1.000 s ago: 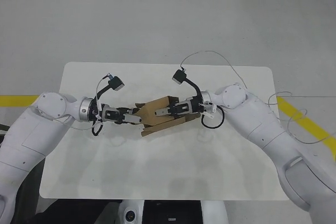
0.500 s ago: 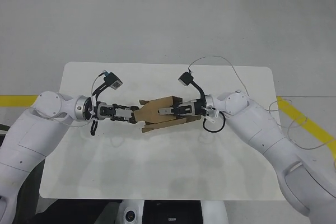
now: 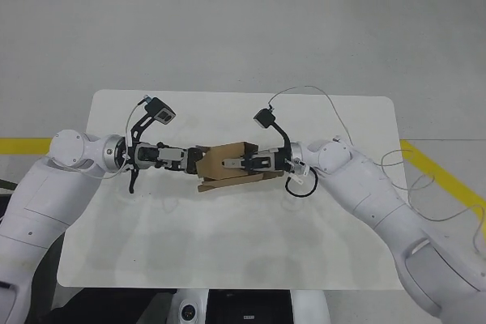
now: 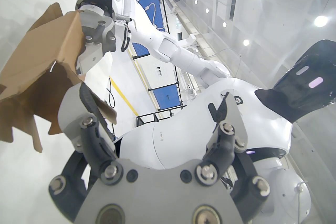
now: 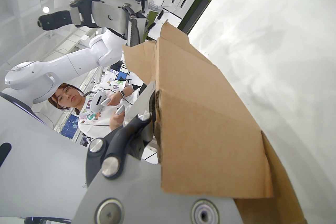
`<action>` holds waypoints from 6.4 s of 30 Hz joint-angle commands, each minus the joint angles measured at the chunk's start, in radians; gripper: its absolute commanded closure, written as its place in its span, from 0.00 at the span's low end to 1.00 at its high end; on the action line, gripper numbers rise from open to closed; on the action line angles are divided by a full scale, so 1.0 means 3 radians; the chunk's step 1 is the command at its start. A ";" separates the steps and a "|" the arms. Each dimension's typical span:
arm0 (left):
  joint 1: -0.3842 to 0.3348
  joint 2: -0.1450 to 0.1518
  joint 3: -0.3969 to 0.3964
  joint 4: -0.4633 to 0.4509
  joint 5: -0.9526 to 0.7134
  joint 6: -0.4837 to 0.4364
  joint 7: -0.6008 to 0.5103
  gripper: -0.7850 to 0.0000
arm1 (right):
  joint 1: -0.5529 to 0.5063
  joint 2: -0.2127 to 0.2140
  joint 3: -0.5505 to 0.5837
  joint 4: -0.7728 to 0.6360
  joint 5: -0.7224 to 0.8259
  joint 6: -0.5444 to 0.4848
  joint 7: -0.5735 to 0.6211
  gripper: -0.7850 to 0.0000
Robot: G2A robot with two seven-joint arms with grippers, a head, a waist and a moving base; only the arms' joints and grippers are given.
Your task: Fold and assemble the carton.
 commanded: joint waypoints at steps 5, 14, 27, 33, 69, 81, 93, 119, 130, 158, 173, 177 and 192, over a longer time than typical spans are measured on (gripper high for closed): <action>0.0056 -0.0039 -0.0088 -0.0019 0.0056 0.0043 -0.0042 0.00 | -0.0009 -0.0052 0.0031 0.0010 -0.0143 0.0010 -0.0128 1.00; 0.0104 -0.0100 -0.0145 -0.0100 0.0209 0.0070 -0.0069 0.00 | -0.0014 -0.0123 0.0072 0.0006 -0.0295 0.0024 -0.0204 1.00; 0.0138 -0.0153 -0.0183 -0.0163 0.0551 0.0005 -0.0005 0.00 | -0.0060 -0.0189 0.0148 -0.0018 -0.0414 0.0032 -0.0187 1.00; 0.0140 -0.0171 -0.0199 -0.0135 0.0585 0.0001 0.0000 0.00 | -0.0092 -0.0191 0.0212 -0.0026 -0.0430 0.0030 -0.0139 1.00; -0.0020 -0.0248 -0.0338 0.0587 0.0793 -0.0142 0.0143 0.00 | -0.0453 0.0075 0.0917 -0.0632 -0.0680 0.0339 0.0063 1.00; 0.0075 -0.0222 -0.0412 0.0359 0.1034 -0.0118 0.0244 0.00 | -0.0538 0.0101 0.0985 -0.0739 -0.0804 0.0518 -0.0065 1.00; 0.0209 -0.0226 -0.0543 0.0179 0.0609 0.0158 0.0044 0.00 | -0.0745 0.0163 0.1133 -0.1057 -0.0963 0.0797 -0.0076 1.00; 0.0301 -0.0331 -0.0452 0.0035 0.0578 0.0284 -0.0121 0.00 | -0.0735 0.0035 0.1080 -0.1041 -0.1033 0.0784 -0.0623 1.00; 0.0309 -0.0365 -0.0446 0.0003 0.0606 0.0330 -0.0180 0.00 | -0.0746 -0.0018 0.1067 -0.1034 -0.1070 0.0764 -0.0792 1.00; 0.0351 -0.0415 -0.0523 -0.0008 0.0681 0.0389 -0.0248 0.00 | -0.0782 -0.0143 0.0989 -0.0981 -0.0888 0.0767 -0.0742 1.00; 0.0358 -0.0429 -0.0591 0.0017 0.0717 0.0402 -0.0290 0.00 | -0.0794 -0.0158 0.1096 -0.0852 -0.0711 0.0842 -0.0539 1.00; 0.0356 -0.0428 -0.0628 0.0048 0.0727 0.0399 -0.0295 0.00 | -0.0857 -0.0128 0.1202 -0.0861 -0.0626 0.0879 -0.0426 1.00; 0.0337 -0.0399 -0.0839 0.0284 0.0955 0.0306 -0.0174 0.00 | -0.1181 0.0031 0.1675 -0.1116 -0.0487 0.1086 -0.0080 1.00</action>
